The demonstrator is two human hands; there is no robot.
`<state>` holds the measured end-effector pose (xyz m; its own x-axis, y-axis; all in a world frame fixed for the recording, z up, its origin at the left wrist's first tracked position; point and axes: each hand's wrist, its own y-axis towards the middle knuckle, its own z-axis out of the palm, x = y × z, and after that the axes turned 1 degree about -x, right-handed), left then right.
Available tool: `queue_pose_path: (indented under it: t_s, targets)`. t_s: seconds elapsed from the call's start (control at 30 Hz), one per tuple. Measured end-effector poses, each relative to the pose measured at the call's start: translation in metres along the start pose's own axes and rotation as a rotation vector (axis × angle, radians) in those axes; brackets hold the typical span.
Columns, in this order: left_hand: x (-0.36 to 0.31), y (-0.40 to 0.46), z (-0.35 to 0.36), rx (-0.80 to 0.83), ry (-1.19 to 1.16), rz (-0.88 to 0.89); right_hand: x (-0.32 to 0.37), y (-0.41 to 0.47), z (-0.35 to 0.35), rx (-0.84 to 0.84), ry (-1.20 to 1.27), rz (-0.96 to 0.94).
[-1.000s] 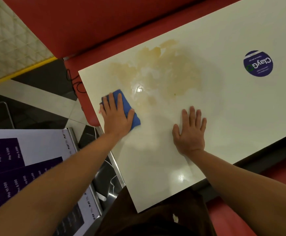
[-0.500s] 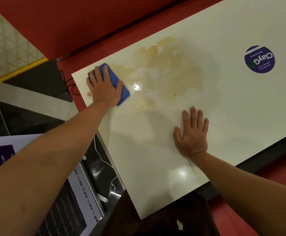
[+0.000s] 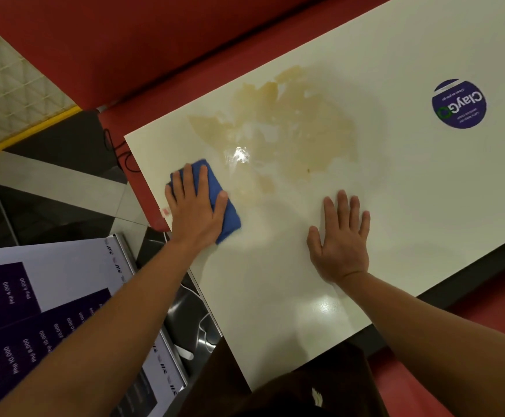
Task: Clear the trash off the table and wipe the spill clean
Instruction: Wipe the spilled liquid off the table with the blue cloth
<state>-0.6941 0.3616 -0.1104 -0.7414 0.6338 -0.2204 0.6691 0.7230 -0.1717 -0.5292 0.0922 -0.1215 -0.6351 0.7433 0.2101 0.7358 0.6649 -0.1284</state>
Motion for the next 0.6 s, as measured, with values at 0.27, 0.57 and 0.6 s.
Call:
queue_pose_path:
  t_s: [0.27, 0.57, 0.6]
  targets:
    - [0.029, 0.141, -0.024, 0.018, 0.051, -0.011, -0.001, 0.000, 0.000, -0.002, 0.006, 0.002]
    - [0.003, 0.017, -0.002, 0.043, 0.011, 0.075, 0.001, 0.000, -0.001, -0.006, 0.011, 0.001]
    - [-0.003, -0.001, 0.001, 0.060, 0.007, 0.089, 0.000, 0.000, -0.001, -0.009, 0.009, 0.001]
